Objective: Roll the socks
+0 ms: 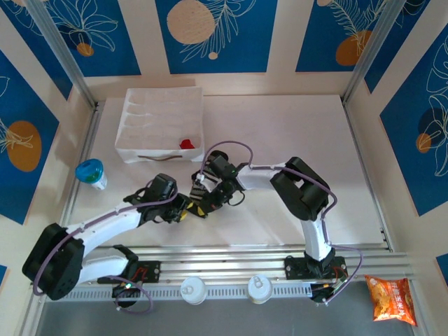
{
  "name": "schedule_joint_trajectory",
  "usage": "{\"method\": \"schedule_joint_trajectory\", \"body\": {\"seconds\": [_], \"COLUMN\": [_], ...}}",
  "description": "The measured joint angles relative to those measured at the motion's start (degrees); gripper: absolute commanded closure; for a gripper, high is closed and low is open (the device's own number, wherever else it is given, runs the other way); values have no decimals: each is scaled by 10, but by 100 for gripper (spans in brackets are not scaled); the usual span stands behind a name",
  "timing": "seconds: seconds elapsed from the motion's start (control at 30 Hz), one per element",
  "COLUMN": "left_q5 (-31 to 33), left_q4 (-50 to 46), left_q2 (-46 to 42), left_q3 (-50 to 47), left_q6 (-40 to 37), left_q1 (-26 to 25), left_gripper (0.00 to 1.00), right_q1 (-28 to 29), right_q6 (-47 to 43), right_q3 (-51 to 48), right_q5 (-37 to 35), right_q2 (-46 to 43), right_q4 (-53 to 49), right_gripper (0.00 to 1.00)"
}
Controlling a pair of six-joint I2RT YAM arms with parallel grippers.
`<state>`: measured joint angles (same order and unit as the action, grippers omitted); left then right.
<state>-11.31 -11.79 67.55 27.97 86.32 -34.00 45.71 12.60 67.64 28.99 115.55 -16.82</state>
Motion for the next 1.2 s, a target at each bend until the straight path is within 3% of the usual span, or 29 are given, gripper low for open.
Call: {"method": "schedule_joint_trajectory", "body": {"seconds": [0.43, 0.63, 0.7, 0.8, 0.97, 1.07, 1.17, 1.2], "left_q5": [13, 21, 24, 30, 32, 27, 14, 8], "left_q4": [50, -13, -34, -52, -73, -82, -89, -93], "left_q2": [82, 112, 125, 153, 184, 189, 195, 198], "left_q3": [3, 46, 63, 94, 129, 135, 141, 145], "left_q6": [-29, -40, -39, -38, -36, -33, -33, -34], "left_q1": [-3, -5, -7, -7, -4, 2, 10, 14], "left_gripper": [63, 77, 84, 87, 88, 88, 88, 88], "right_q1": [-12, -14, -14, -10, 5, 13, 33, 46], "right_q6": [37, 47, 46, 39, 1, -34, -85, -110], "right_q3": [5, 8, 8, 8, -26, -99, -193, -219], "right_q5": [31, 51, 51, 51, 2, -48, -118, -145], "right_q2": [11, 18, 18, 14, -33, -97, -194, -227], "right_q4": [-10, -10, -10, -11, 14, 60, 117, 140], "right_gripper": [100, 100, 86, 64, 55, 48, 24, 21]}}
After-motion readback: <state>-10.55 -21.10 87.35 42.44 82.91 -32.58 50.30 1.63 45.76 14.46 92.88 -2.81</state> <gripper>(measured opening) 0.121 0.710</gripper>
